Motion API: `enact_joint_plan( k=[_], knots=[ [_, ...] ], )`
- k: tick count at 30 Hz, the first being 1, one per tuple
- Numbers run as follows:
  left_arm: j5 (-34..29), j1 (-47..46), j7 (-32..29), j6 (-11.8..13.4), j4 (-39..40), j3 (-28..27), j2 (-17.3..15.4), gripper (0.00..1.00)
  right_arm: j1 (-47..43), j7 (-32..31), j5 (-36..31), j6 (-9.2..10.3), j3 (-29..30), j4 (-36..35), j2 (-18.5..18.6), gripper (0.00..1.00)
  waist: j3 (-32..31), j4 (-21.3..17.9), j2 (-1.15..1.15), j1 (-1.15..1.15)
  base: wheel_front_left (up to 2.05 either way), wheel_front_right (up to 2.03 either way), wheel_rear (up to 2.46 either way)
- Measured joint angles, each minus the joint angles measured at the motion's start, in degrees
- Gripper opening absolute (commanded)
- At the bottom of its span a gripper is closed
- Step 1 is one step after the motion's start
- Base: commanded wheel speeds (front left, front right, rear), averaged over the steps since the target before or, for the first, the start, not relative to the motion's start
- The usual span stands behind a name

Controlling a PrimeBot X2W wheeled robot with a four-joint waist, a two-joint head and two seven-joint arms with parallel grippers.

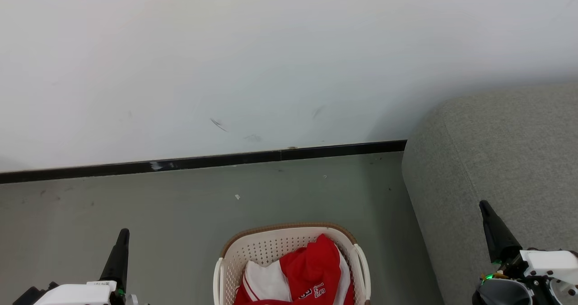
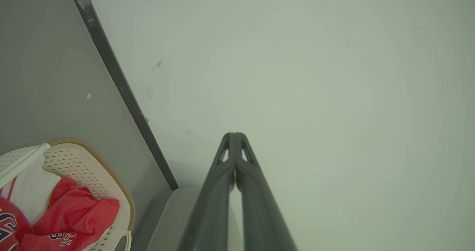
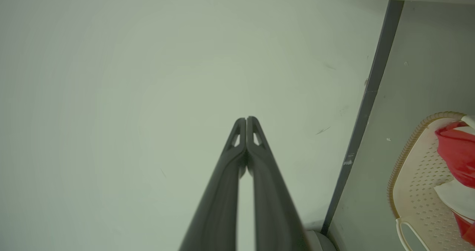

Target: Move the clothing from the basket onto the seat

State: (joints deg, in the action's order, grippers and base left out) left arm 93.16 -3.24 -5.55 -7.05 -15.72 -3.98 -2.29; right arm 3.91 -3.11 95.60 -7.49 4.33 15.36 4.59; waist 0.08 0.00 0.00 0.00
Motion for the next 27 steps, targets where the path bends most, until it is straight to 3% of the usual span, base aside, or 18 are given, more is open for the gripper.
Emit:
enact_joint_plan(
  k=[9,10,27],
  knots=[
    [0.0,1.5,0.0,0.0,-1.9,0.3,1.0,0.0,-1.6,0.1,0.0,0.0,0.0,1.9,-1.2,0.0,0.0,0.0,0.0,0.0,0.0,0.0,0.0],
    [0.0,2.1,0.0,0.1,-2.5,0.4,1.4,1.0,-2.4,0.1,0.0,0.0,-0.1,2.3,-1.5,1.0,0.0,0.0,0.0,0.0,0.0,0.0,0.0],
    [-6.0,2.7,3.0,0.4,-0.4,2.2,1.7,1.0,-3.4,2.6,-6.6,0.0,-1.8,1.7,-1.8,1.0,-0.1,0.0,0.0,0.03,0.0,0.0,0.0]
  ],
)
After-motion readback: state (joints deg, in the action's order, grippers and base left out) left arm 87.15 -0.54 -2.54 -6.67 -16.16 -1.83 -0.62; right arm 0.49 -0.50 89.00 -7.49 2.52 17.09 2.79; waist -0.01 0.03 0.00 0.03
